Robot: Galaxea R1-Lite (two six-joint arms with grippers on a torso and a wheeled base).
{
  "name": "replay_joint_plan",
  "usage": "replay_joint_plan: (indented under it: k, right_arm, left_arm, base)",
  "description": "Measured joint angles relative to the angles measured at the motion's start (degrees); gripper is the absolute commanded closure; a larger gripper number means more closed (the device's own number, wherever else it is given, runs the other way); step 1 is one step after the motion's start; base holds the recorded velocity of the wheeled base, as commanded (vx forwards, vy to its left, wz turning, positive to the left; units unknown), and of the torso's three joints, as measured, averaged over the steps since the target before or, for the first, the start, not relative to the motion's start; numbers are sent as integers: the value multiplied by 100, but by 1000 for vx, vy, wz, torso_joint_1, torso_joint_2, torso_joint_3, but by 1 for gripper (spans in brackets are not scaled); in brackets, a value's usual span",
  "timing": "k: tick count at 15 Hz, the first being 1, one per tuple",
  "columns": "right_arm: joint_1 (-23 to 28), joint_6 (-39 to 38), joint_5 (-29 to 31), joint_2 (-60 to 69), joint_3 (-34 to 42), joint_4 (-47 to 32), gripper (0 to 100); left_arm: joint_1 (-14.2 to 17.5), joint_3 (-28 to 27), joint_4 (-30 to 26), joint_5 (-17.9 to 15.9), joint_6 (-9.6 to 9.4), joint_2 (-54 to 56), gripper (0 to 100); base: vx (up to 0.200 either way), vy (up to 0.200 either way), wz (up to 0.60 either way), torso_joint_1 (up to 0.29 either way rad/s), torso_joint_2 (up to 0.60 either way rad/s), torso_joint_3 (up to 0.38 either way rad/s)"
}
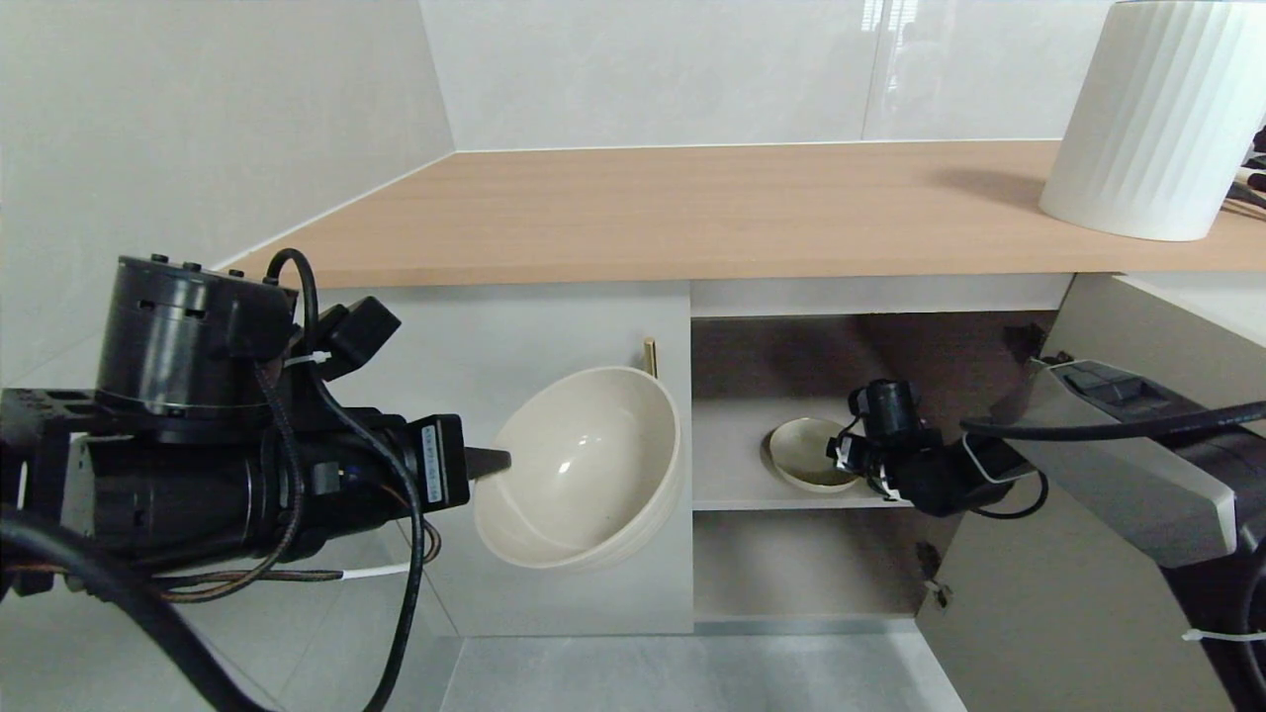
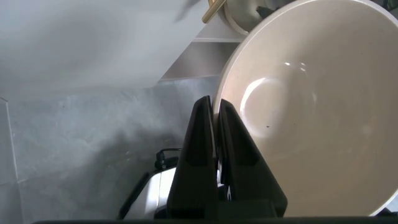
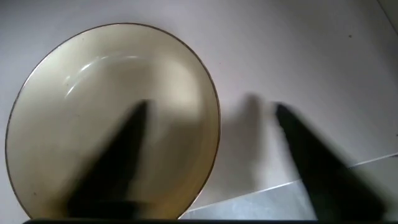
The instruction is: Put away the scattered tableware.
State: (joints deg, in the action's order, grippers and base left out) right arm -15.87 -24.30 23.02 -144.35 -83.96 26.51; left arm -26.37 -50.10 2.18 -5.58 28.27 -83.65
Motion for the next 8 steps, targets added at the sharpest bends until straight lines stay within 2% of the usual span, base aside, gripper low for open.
replay_joint_plan:
  k: [3, 6, 8]
  right_arm:
    - [0, -63, 44, 105, 144, -7, 0]
    - [-69, -61, -11, 636, 747, -29, 0]
    - [-199, -55, -250, 1243, 1196, -380, 0]
  left_arm:
    - [0, -4, 2, 1, -11, -13, 100]
    - [-30, -28, 6, -2, -279, -105, 100]
    - [-124, -45, 6, 59, -517, -323, 100]
  base:
    - [0, 0, 0, 0, 0, 0]
    - [0, 0, 0, 0, 0, 0]
    - [0, 0, 0, 0, 0, 0]
